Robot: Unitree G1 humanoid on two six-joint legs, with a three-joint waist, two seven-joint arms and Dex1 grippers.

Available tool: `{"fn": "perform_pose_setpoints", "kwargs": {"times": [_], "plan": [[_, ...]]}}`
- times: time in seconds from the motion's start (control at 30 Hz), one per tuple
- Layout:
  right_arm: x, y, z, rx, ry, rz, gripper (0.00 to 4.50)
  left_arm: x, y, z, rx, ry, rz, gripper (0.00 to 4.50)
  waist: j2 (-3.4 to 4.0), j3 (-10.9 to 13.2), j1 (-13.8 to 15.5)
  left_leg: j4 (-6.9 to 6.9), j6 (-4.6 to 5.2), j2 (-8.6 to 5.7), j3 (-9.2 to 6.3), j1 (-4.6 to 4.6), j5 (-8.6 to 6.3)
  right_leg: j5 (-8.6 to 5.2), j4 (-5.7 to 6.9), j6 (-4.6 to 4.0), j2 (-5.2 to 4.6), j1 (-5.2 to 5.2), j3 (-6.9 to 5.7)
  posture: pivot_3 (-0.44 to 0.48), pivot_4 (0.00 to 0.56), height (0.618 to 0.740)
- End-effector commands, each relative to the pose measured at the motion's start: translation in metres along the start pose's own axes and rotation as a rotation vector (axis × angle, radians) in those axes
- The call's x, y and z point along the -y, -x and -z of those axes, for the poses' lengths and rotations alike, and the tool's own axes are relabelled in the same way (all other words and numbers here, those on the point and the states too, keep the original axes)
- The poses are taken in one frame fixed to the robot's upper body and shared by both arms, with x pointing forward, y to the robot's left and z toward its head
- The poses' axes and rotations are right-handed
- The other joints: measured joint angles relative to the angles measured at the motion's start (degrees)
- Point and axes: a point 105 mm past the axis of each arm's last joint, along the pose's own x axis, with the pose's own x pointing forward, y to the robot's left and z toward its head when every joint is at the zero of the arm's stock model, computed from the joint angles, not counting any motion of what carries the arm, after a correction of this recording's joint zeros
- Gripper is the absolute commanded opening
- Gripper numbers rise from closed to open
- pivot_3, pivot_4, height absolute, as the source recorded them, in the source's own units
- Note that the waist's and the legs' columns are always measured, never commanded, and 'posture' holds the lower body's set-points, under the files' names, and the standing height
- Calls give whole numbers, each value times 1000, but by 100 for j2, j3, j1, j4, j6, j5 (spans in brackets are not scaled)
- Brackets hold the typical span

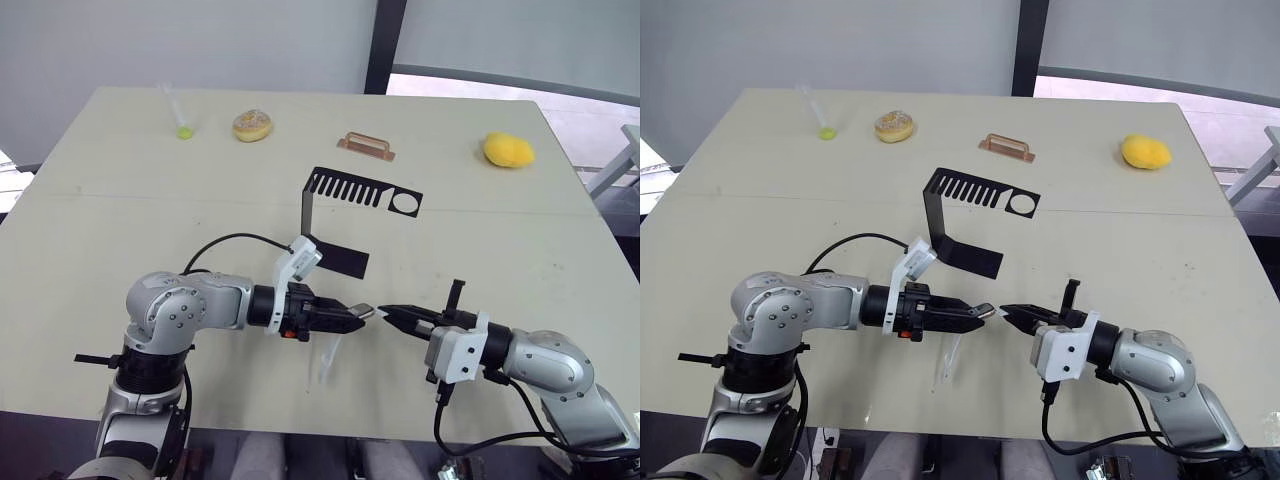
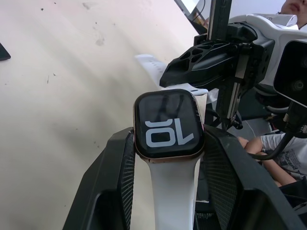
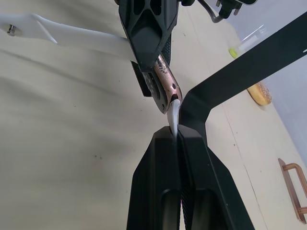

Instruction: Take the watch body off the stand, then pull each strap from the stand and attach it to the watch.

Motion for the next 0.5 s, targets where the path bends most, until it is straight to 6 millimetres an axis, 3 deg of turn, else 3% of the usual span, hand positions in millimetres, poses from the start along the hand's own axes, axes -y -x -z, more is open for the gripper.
{"fn": "perform_pose_setpoints", "kwargs": {"times": [0.03, 0.5], "plan": [[3, -7, -19, 80, 35, 24, 0, 18, -9, -1, -21, -51, 82, 1576, 0, 0, -1, 0, 0, 0, 0, 0, 0, 0, 0, 0, 0, 0, 0, 0, 150, 740], [0, -10, -19, 78, 36, 12, 0, 18, -12, -1, -17, -55, 83, 1576, 0, 0, 0, 0, 0, 0, 0, 0, 0, 0, 0, 0, 0, 0, 0, 0, 150, 740]]}}
